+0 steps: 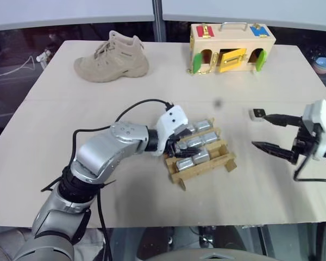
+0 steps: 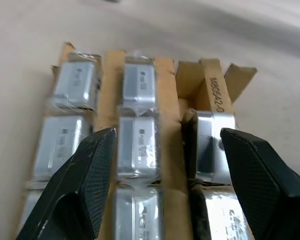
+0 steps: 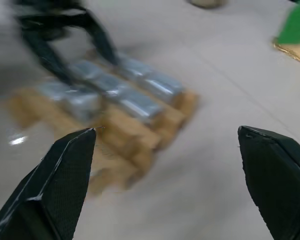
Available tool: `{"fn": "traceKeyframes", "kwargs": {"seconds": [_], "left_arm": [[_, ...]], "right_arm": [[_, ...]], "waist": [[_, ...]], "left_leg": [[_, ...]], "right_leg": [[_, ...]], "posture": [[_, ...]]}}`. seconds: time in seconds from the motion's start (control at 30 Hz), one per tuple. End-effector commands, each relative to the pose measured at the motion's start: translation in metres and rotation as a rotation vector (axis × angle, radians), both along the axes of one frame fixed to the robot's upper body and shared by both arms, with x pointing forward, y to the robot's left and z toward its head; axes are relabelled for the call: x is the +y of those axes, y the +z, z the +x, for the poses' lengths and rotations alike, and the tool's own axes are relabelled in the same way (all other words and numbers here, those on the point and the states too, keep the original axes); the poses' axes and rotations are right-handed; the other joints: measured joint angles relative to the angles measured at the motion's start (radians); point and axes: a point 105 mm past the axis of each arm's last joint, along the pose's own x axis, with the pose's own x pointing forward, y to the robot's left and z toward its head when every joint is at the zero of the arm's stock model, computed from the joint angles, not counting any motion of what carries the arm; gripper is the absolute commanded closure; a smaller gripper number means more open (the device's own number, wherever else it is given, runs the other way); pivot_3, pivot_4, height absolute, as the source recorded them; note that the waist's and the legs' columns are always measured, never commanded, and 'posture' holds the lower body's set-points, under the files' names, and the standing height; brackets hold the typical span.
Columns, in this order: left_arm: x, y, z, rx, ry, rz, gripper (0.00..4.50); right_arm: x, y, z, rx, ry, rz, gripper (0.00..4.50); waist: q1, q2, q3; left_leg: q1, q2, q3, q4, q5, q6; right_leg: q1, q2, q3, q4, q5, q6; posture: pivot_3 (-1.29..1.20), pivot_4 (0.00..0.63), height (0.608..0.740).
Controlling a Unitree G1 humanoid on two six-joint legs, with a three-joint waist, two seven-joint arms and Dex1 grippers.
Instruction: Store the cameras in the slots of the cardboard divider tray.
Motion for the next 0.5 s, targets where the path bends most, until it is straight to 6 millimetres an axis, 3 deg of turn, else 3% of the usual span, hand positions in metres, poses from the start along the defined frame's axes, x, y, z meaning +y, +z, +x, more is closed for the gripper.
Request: {"fn": "traceKeyframes", "kwargs": {"seconds": [0.03, 0.5], "left_arm": [[-0.0032, 0.0118, 0.0003, -0.048, -0.043, -0.001, 1.04], [-0.0057, 0.0087, 0.0000, -0.023, -0.070, 0.038, 1.04]], "right_arm": [[0.0008, 0.0178, -0.0165, -0.085, 0.082, -0.010, 0.00], [-0.0028, 0.0203, -0.0256, -0.089, 0.219, -0.029, 0.00]], "waist": [[-0.001, 0.000, 0.000], [0.001, 0.000, 0.000]], "left_leg": [[0.000, 0.000, 0.000, 0.000, 0.000, 0.000], [0.000, 0.000, 0.000, 0.001, 0.000, 0.000]], "right_leg": [[0.000, 0.000, 0.000, 0.000, 0.000, 0.000], [0.000, 0.000, 0.001, 0.000, 0.000, 0.000]], "posture": [[0.00, 0.150, 0.740], [0.00, 0.150, 0.740]]}}
